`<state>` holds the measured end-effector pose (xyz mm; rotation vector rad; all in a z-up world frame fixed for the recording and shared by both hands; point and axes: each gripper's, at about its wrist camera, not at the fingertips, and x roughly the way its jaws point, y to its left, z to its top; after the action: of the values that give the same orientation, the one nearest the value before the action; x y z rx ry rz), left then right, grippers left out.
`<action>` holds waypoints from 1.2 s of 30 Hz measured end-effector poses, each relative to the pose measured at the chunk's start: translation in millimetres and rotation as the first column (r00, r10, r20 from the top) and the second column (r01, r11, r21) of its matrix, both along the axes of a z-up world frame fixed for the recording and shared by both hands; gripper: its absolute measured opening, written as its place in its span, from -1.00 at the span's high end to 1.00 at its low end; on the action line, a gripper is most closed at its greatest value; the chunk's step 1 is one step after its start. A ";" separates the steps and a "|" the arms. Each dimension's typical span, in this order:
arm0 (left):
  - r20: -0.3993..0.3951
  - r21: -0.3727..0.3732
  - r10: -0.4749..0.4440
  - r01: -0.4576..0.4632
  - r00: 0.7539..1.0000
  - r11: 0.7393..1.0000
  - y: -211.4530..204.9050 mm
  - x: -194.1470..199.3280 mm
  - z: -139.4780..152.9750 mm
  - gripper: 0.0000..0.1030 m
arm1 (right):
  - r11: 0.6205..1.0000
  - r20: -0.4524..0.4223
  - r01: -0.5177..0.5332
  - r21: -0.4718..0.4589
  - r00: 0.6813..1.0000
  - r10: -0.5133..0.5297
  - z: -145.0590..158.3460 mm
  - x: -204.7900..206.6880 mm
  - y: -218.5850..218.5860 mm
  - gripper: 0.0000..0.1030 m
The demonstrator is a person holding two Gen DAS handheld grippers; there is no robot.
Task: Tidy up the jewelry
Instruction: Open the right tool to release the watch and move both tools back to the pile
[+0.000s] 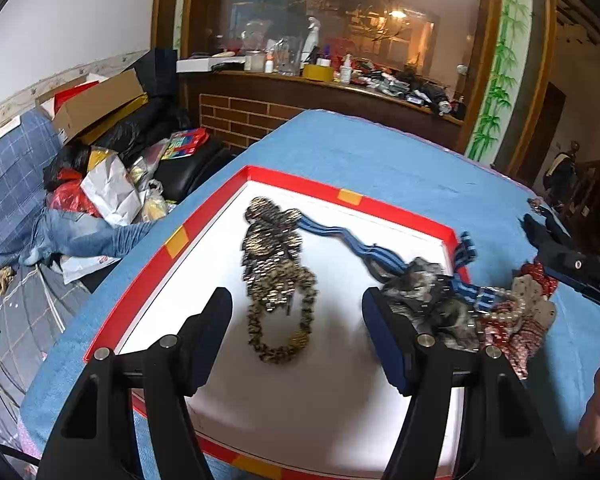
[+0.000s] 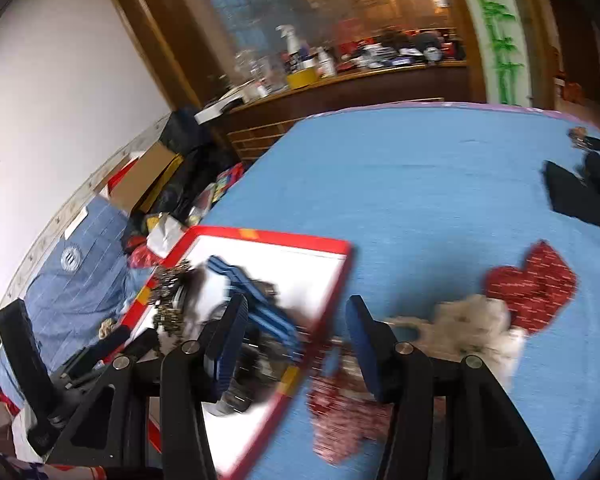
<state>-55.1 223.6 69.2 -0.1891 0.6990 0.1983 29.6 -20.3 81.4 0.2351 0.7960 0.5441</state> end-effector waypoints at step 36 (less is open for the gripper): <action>-0.111 0.019 -0.481 0.485 0.870 0.874 -163.6 4.1 -5.8 -0.29 | 0.981 -0.115 0.192 -0.033 0.974 -0.194 -43.4 1.7 -115.9 0.91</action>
<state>-51.0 60.0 63.4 0.0464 0.8224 -0.2604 31.3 -136.2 38.1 0.3230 0.8828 0.3399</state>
